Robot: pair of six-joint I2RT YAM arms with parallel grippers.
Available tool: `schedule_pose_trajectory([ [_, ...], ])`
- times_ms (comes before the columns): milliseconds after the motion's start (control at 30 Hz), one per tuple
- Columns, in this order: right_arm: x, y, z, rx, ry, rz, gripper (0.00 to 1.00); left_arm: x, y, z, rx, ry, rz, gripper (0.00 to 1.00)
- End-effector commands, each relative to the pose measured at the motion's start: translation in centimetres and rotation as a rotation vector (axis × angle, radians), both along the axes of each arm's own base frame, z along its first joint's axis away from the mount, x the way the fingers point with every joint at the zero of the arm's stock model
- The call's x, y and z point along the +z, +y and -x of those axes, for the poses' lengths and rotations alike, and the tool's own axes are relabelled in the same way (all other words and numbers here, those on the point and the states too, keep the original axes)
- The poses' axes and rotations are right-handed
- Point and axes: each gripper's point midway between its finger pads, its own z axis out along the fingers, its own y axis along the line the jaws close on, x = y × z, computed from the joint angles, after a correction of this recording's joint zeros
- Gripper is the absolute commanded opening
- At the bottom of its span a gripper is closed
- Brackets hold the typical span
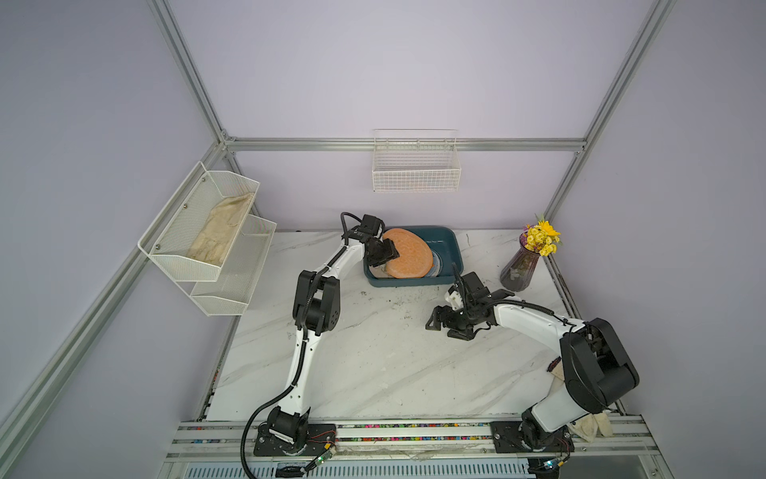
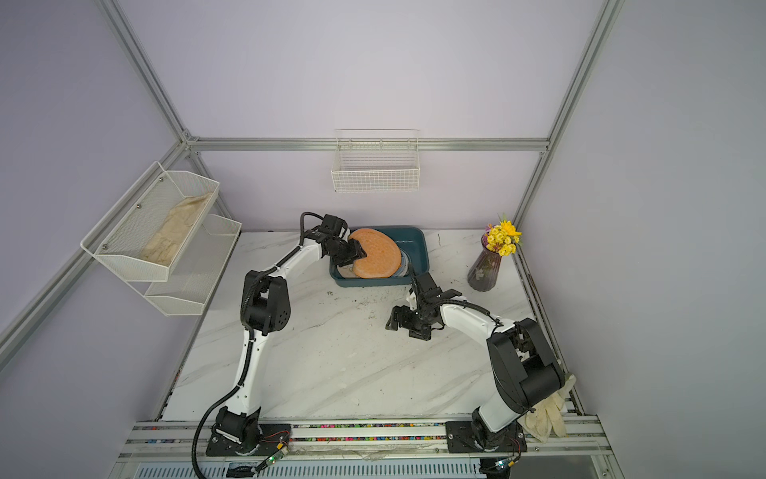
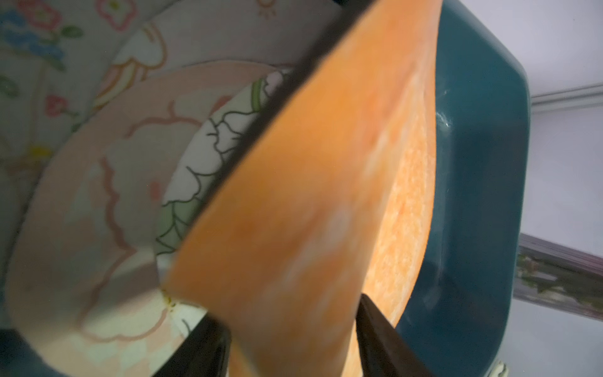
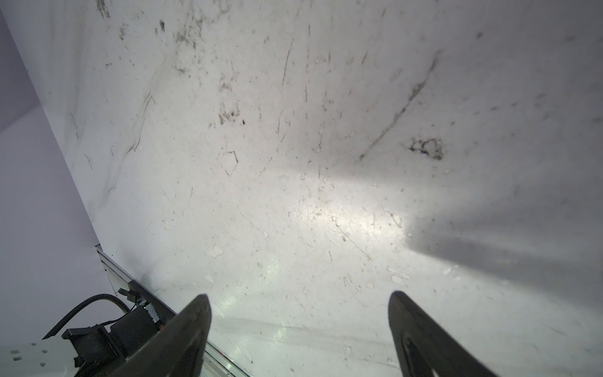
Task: Put the coasters into the storage box
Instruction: Place the coaster in the storage box.
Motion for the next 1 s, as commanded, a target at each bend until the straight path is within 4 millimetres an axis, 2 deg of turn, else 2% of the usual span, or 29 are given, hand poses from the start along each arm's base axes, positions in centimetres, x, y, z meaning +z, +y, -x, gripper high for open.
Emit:
schedule_pose_trajectory([
  [0, 0.4, 0.0, -0.3, 0.005, -0.002, 0.002, 0.87, 4.3, 1.0, 0.6, 0.012, -0.076, -0.031, 0.68],
  [200, 0.8, -0.1, -0.4, 0.006, -0.017, 0.000, 0.87, 5.1, 1.5, 1.7, 0.014, -0.069, -0.037, 0.79],
  [367, 1.1, -0.4, -0.8, 0.003, -0.045, 0.014, 0.87, 7.6, 1.5, 2.9, -0.026, -0.121, -0.054, 0.99],
  [567, 2.0, -1.2, -2.5, -0.003, -0.139, 0.063, 0.93, 10.4, 2.4, 6.4, -0.092, -0.207, -0.139, 1.00],
  [767, 3.3, -2.7, -5.4, -0.004, -0.267, 0.141, 0.97, 10.1, 5.7, 11.5, -0.091, -0.246, -0.210, 1.00],
  [800, 3.5, -2.9, -6.0, -0.002, -0.292, 0.156, 0.97, 9.2, 6.5, 12.7, -0.088, -0.231, -0.224, 1.00],
  [967, 5.2, -4.5, -9.0, -0.016, -0.431, 0.234, 0.98, 7.9, 10.6, 16.0, -0.014, -0.238, -0.321, 1.00],
])
